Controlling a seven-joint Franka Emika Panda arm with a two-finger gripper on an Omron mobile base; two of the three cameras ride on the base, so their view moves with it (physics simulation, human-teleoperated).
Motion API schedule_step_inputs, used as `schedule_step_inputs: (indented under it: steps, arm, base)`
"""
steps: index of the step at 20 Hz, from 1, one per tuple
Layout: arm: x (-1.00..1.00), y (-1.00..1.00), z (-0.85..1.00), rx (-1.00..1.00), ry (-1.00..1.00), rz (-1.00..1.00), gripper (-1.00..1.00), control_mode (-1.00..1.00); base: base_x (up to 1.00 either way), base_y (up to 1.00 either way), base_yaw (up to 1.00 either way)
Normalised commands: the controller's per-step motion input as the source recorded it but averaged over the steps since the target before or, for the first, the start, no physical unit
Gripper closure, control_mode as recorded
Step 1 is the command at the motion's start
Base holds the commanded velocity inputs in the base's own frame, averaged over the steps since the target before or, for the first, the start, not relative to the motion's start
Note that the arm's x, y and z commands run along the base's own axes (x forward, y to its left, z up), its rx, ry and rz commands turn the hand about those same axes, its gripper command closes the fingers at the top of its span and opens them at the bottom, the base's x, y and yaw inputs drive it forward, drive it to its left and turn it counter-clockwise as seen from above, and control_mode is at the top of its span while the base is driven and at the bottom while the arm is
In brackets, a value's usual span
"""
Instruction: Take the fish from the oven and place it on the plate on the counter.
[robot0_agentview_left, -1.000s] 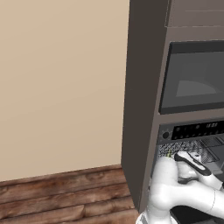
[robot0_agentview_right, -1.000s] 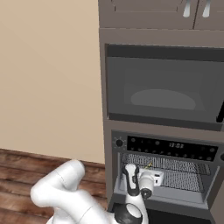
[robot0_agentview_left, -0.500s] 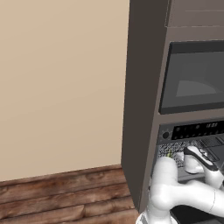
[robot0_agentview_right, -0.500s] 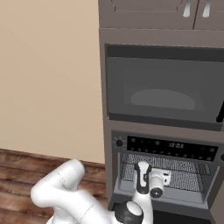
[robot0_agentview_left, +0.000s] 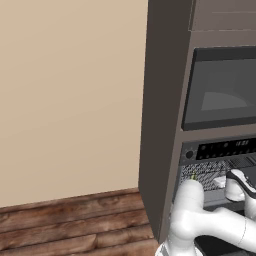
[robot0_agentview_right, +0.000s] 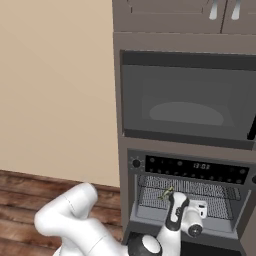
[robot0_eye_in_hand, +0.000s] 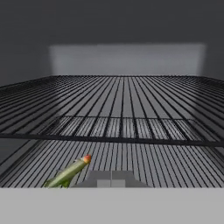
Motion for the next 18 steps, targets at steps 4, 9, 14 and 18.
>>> schedule_step_inputs:
  steps: [4,9,14,18]
  arm:
    - [-0.23,0.03,-0.97,-0.01,-0.07,0.04,1.0,-1.0]
    - [-0.03,0.23,-0.86,0.01,0.0,0.0,1.0,-1.0]
    - [0.03,0.23,-0.53,0.01,0.0,0.01,1.0,-1.0]
    - [0.02,0.17,-0.7,0.0,0.0,0.03,1.0,-1.0]
  base:
    - [0.0,0.0,0.0]
    - [0.0,0.0,0.0]
    - [0.0,0.0,0.0]
    - [0.0,0.0,0.0]
